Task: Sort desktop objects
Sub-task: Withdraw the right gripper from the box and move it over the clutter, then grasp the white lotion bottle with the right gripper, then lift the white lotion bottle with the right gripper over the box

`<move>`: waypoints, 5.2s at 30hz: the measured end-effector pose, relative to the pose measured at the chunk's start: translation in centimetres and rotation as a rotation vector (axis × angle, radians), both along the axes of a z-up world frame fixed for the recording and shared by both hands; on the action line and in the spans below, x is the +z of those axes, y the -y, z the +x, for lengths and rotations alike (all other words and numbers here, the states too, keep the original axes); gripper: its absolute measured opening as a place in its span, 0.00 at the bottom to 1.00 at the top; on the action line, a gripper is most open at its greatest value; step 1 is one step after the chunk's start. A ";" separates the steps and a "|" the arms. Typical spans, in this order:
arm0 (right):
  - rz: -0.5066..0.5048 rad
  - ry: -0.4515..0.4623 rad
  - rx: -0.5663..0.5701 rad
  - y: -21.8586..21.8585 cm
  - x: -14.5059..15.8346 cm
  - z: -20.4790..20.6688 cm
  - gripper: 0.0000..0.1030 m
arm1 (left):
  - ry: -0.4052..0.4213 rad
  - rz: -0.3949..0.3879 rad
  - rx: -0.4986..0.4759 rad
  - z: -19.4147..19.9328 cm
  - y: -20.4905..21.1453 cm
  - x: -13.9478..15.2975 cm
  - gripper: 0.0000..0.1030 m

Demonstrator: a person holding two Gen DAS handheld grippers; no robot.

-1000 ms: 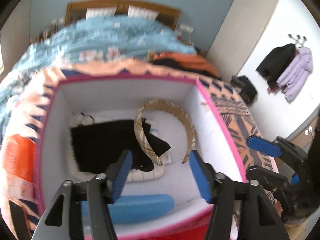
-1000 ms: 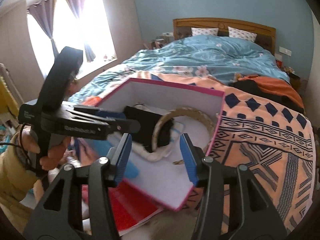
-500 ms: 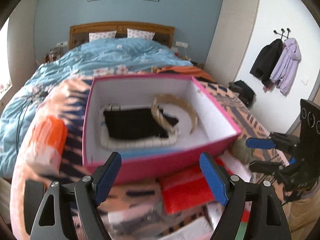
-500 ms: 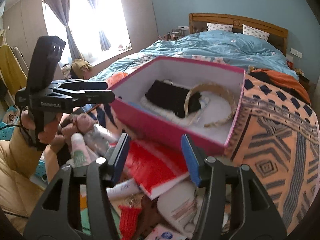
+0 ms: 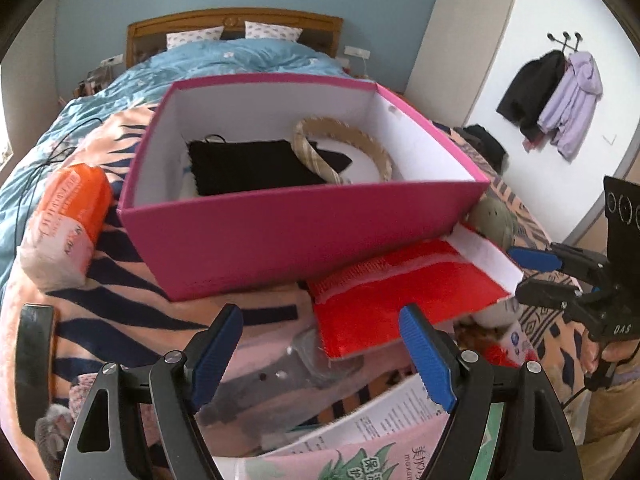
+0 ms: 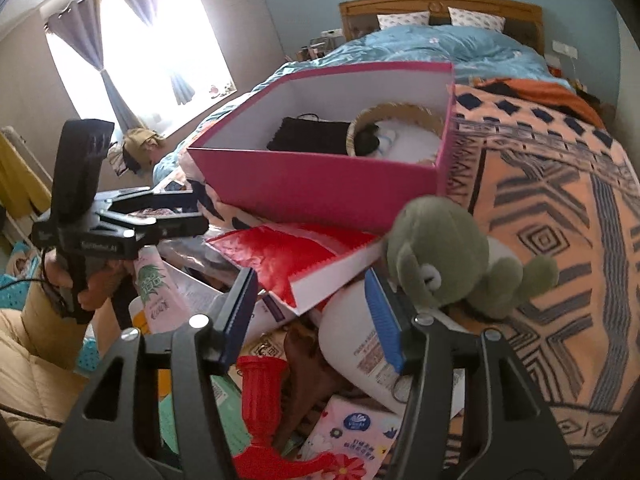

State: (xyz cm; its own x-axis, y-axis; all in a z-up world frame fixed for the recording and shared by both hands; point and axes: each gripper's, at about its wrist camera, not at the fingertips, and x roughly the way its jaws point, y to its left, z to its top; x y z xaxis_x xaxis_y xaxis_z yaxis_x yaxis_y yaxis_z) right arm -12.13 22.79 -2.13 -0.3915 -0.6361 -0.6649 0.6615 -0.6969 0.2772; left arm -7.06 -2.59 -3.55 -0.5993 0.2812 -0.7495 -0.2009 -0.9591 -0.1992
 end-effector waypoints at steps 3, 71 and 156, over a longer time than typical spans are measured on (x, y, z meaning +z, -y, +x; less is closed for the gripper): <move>-0.016 0.022 -0.009 0.0 -0.3 -0.1 0.56 | 0.011 0.005 -0.019 0.0 -0.4 -0.3 0.80; -0.040 0.052 -0.095 -2.6 -1.6 0.9 0.31 | 0.085 0.101 -0.085 0.8 0.9 -0.5 0.80; -0.094 0.004 -0.300 -11.9 -0.4 3.3 0.55 | 0.132 0.070 -0.329 1.5 -14.3 1.7 0.64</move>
